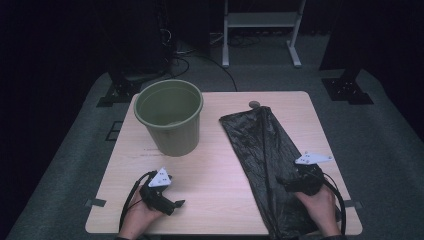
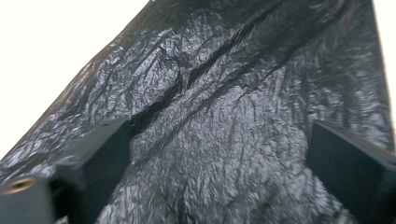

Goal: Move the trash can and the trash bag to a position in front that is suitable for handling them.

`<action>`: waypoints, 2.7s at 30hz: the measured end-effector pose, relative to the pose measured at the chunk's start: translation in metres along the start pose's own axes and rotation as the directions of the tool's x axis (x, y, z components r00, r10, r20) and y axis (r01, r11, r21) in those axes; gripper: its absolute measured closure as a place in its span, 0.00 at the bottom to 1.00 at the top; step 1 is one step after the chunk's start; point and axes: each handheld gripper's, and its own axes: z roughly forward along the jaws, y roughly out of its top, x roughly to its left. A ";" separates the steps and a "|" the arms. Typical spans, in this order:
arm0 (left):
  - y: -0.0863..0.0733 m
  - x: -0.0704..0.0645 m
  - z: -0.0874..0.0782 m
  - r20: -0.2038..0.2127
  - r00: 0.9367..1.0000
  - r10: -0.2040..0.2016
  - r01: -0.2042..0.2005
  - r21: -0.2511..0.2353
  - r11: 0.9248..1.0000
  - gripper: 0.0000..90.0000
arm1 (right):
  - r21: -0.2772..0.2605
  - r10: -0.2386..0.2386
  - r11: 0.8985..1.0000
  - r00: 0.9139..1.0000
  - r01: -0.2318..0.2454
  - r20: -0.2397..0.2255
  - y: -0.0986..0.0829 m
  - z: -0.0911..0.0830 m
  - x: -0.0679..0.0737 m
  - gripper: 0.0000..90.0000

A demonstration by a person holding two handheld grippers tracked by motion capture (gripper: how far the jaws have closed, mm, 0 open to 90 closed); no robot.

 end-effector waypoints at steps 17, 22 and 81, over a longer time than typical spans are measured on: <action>0.004 -0.001 -0.003 -0.038 0.998 -0.057 0.056 -0.028 0.998 0.00 | 0.084 -0.036 0.996 0.999 0.035 0.014 -0.010 0.020 -0.002 0.00; 0.008 0.001 -0.009 -0.042 0.996 -0.078 0.076 -0.041 0.996 0.00 | 0.069 -0.040 0.997 0.999 0.039 0.009 -0.012 0.019 -0.003 0.00; 0.145 0.074 -0.145 -0.210 0.961 -0.181 0.143 -0.184 0.972 0.00 | 0.069 -0.038 0.997 0.999 0.038 0.011 -0.012 0.019 -0.003 0.00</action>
